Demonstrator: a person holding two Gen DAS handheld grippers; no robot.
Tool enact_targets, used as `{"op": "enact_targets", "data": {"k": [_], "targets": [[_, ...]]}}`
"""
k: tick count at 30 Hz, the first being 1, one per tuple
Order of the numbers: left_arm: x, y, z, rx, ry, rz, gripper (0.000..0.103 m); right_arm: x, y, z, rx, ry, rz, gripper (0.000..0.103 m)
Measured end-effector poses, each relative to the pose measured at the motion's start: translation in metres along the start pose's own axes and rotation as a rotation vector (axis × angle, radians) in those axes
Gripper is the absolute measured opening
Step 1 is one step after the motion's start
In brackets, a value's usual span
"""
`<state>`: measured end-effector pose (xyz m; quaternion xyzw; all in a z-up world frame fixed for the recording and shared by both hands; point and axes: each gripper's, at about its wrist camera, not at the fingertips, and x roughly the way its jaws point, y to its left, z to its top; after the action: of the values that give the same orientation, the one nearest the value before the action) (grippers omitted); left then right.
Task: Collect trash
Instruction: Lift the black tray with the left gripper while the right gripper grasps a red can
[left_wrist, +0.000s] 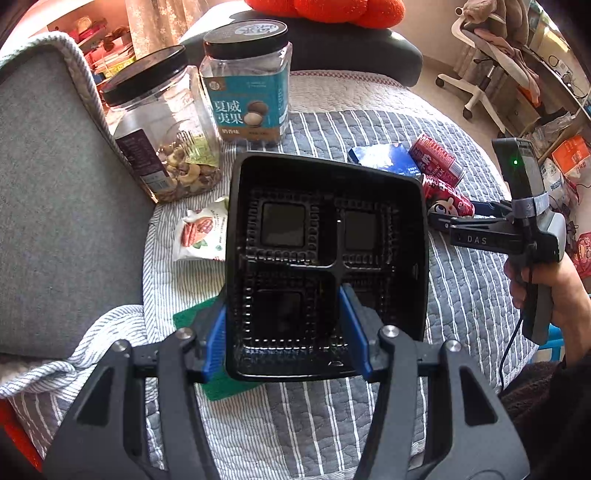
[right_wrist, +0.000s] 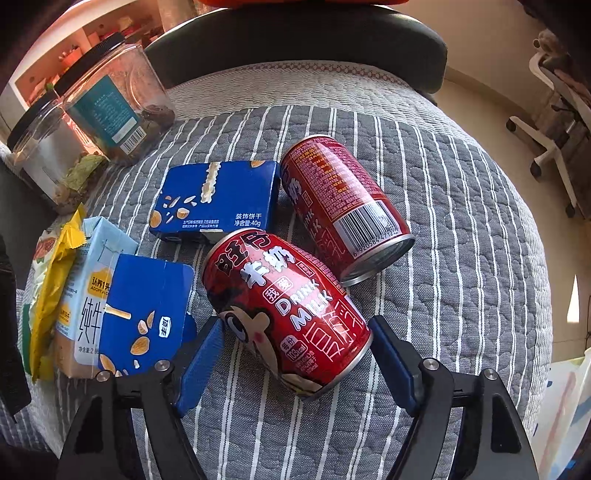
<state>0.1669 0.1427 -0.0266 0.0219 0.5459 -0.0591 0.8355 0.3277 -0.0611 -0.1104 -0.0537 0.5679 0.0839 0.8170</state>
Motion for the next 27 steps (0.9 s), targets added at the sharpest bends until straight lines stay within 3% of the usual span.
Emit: {"op": "enact_targets", "data": {"k": [4, 15, 27], "targets": [[0.001, -0.002, 0.001, 0.008, 0.004, 0.004, 0.057, -0.009, 0.005, -0.002, -0.013, 0.003, 0.012, 0.066], [-0.006, -0.023, 0.005, 0.038, -0.018, -0.004, 0.057, -0.072, 0.002, -0.03, 0.003, -0.005, 0.056, 0.061], [-0.009, -0.081, 0.016, 0.123, -0.048, -0.034, 0.057, -0.12, -0.069, -0.068, 0.116, -0.014, 0.03, 0.059]]}}
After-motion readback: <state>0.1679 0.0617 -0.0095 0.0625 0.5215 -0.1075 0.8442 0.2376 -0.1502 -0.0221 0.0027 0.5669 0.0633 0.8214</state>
